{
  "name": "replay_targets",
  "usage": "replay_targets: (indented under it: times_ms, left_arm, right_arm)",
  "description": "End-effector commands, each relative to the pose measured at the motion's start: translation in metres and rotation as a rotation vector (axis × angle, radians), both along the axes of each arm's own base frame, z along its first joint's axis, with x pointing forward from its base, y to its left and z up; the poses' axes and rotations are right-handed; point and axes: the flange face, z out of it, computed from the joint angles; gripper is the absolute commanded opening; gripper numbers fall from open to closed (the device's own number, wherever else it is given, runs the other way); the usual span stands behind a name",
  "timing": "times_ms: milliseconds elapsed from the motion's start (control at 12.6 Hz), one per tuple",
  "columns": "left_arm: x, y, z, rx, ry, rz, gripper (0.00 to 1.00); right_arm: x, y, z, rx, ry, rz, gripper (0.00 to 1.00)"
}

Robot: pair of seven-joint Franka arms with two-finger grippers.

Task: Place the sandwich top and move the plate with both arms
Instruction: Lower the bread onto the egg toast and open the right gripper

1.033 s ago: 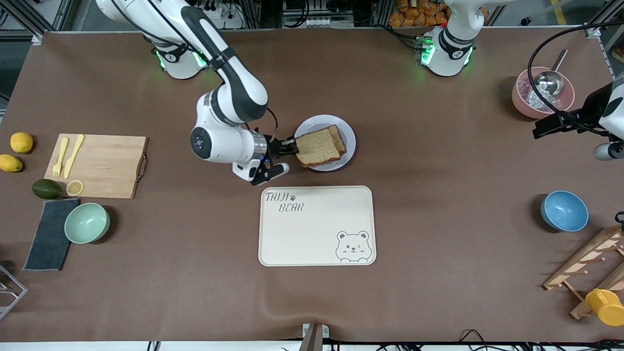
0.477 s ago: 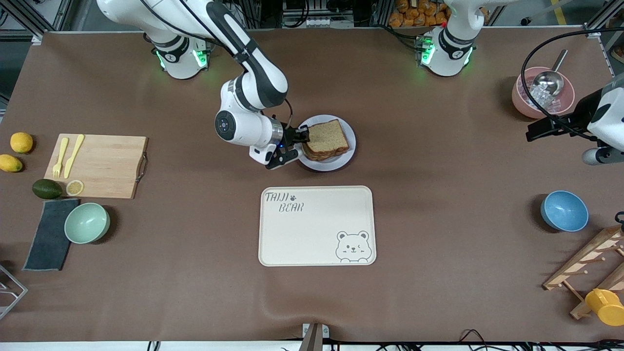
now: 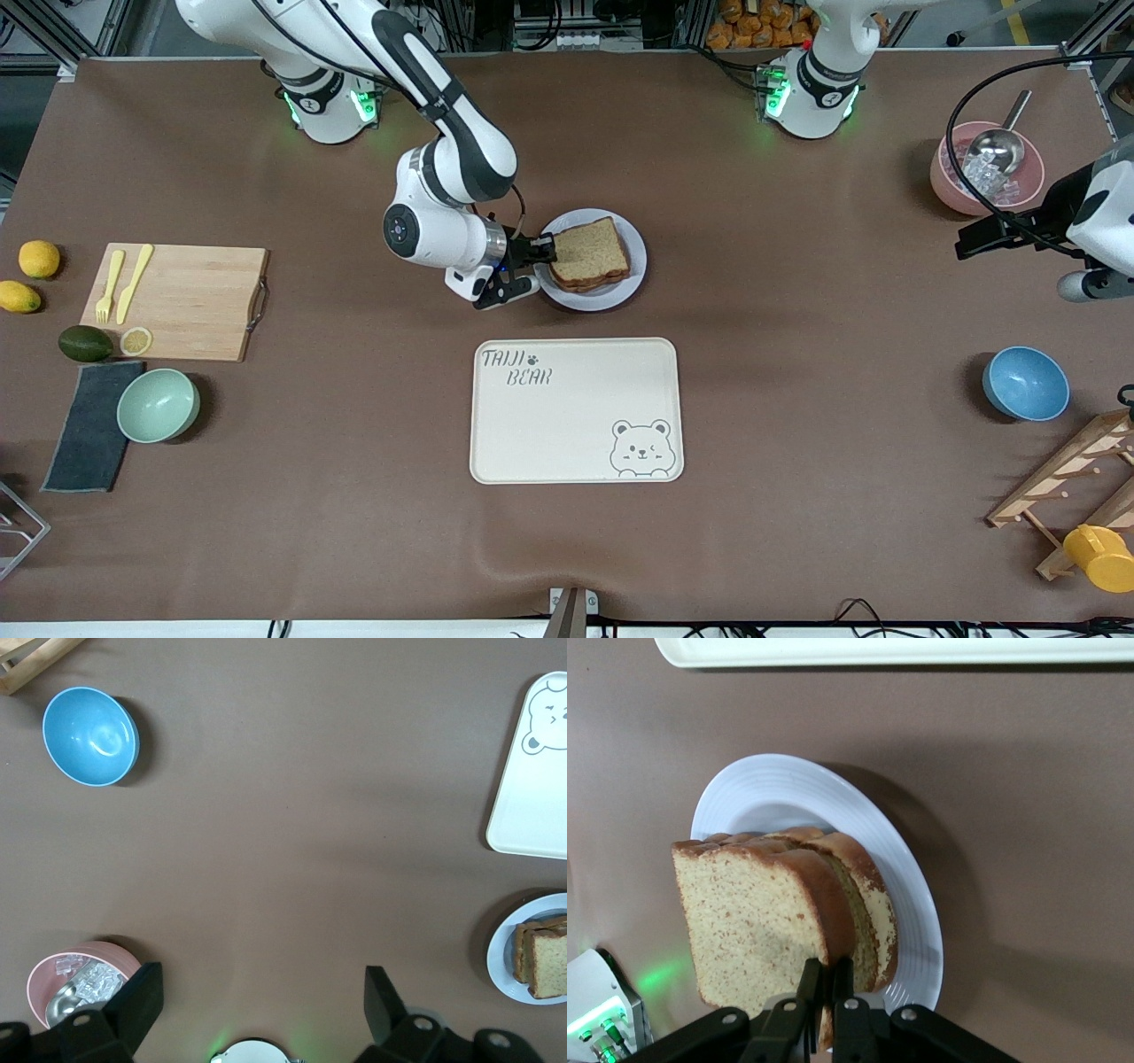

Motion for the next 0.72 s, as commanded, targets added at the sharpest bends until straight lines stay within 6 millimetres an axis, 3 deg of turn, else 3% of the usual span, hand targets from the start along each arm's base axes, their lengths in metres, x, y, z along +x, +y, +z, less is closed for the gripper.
replay_targets:
  times_ms: [0,79,159,397,636]
  left_arm:
    - [-0.001,0.000,0.003,0.016,-0.011,-0.013,1.00]
    - [-0.001,0.000,0.003,0.014,-0.011,-0.013,1.00]
    - [-0.001,0.000,0.003,0.016,-0.011,-0.013,1.00]
    - [-0.001,-0.005,0.003,0.014,-0.013,-0.021,1.00]
    - [0.000,-0.004,0.003,0.009,-0.015,-0.016,1.00]
  right_arm:
    - [-0.003,-0.001,0.006,0.015,0.012,-0.022,0.11]
    - [-0.002,-0.002,0.008,0.017,0.008,-0.021,0.87]
    - [-0.001,-0.002,0.013,0.023,0.001,-0.020,1.00]
    - [0.001,-0.002,0.038,0.053,-0.004,-0.011,1.00]
    - [0.025,-0.037,0.074,0.094,0.030,-0.020,1.00]
